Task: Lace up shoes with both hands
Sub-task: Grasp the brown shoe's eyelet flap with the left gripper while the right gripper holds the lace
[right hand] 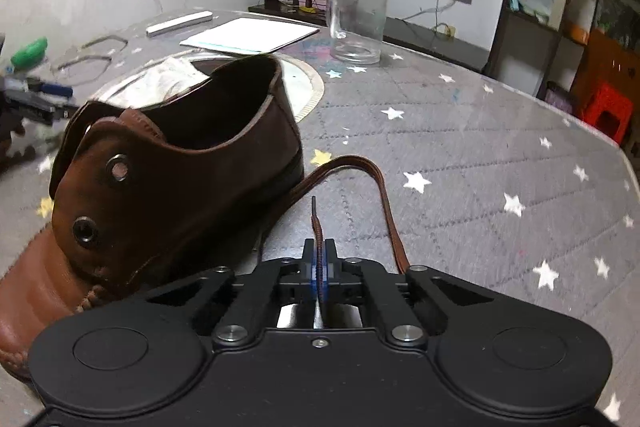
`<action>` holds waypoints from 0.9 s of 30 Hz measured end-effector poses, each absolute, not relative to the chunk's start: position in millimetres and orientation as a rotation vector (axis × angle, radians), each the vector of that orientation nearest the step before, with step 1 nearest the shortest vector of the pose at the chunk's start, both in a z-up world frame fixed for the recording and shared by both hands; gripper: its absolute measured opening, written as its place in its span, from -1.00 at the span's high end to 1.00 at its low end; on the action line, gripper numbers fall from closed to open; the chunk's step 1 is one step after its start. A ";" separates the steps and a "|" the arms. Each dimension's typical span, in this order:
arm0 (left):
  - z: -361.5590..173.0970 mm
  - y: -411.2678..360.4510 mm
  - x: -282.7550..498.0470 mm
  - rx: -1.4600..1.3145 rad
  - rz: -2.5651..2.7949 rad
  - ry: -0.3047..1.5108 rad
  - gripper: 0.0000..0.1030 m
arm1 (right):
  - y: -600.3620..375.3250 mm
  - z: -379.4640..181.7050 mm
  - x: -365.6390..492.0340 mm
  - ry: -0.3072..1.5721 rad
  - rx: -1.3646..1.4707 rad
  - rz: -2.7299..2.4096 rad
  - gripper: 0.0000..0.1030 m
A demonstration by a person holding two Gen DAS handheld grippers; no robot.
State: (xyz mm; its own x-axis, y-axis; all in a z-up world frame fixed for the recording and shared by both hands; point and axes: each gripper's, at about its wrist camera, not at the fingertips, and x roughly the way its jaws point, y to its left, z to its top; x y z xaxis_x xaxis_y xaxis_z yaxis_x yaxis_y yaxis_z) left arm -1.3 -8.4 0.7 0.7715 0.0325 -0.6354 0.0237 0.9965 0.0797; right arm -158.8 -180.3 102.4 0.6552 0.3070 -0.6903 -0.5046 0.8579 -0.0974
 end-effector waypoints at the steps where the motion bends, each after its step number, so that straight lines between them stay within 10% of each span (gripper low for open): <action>1: 1.6 -13.6 -2.4 0.098 -0.017 0.694 -0.99 | -178.5 103.0 -161.3 0.711 -0.312 0.468 0.97; 20: 68.4 -133.5 -69.5 0.318 -0.521 0.451 -0.91 | -180.7 154.8 -236.1 0.581 -0.394 0.503 0.97; 27: 82.6 -190.7 -84.4 0.446 -0.711 0.397 -0.30 | -175.6 162.3 -260.5 0.570 -0.441 0.542 0.97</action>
State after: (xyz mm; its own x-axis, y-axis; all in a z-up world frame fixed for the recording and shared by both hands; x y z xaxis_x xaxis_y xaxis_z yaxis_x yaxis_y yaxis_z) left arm -84.4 -190.7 82.6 0.6917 -0.5307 -0.4898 0.6954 0.6723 0.2536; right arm -260.5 -175.6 162.3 0.7110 0.3543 -0.6074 -0.5889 0.7720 -0.2391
